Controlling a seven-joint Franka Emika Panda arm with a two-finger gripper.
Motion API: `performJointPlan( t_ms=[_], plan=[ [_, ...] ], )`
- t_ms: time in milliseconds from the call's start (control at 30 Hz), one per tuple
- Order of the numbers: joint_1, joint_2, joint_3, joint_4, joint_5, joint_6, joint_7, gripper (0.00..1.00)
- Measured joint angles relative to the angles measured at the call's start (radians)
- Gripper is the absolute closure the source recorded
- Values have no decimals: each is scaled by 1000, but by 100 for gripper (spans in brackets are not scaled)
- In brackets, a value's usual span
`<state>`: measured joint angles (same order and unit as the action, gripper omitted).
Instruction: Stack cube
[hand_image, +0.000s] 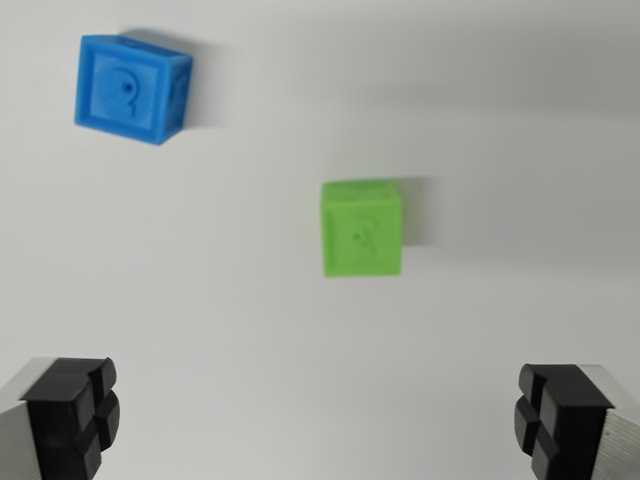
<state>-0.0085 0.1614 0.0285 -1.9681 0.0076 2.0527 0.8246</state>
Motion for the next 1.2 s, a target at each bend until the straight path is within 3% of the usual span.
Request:
performJointPlan(
  t_ms=[567,900,1200],
  plan=[
    [0,0,0,-6,0,5,0,0],
    [0,-4,-3,-61,0,64,-4,0],
    [0,-10,-9,-142,0,152,-15,0]
  ],
)
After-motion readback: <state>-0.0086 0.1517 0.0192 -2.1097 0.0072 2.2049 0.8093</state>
